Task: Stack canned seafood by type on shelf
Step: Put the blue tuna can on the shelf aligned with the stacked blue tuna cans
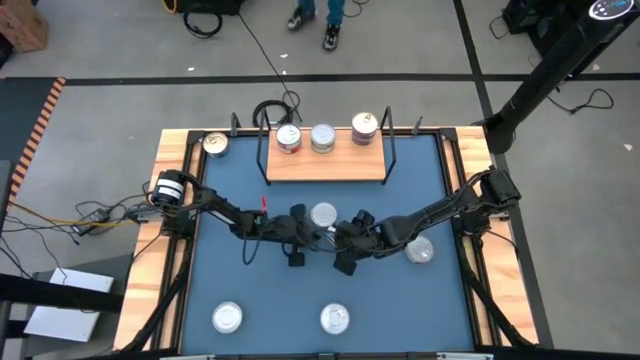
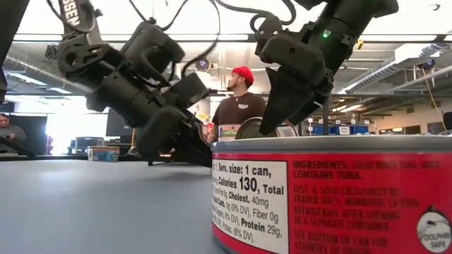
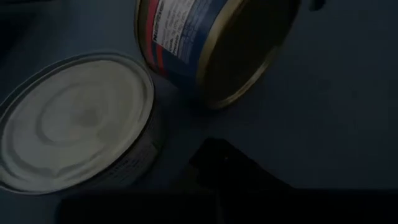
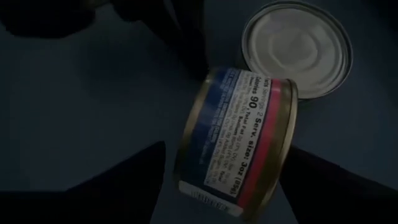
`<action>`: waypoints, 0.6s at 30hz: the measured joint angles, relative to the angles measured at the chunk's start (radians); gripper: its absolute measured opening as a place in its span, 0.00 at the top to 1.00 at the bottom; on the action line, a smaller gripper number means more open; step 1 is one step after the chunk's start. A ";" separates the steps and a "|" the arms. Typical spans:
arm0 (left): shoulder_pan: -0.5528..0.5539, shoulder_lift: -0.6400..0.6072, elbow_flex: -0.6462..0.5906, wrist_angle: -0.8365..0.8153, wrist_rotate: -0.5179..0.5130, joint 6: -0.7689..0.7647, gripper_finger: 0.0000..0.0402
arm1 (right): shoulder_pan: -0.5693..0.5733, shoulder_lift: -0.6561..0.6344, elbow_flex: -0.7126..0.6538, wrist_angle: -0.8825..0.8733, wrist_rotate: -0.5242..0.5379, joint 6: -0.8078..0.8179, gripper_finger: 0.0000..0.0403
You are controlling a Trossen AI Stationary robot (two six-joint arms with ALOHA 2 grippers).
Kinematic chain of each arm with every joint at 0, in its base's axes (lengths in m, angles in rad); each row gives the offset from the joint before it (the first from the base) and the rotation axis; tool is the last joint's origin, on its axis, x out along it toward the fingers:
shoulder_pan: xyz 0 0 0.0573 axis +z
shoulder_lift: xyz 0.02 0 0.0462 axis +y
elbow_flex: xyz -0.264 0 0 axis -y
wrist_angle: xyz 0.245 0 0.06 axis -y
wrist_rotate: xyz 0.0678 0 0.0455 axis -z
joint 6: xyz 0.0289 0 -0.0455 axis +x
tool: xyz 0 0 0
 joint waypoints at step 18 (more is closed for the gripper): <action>0.002 0.000 -0.241 0.468 0.054 -0.103 0.99 | 0.000 -0.002 0.006 0.005 0.022 -0.100 0.53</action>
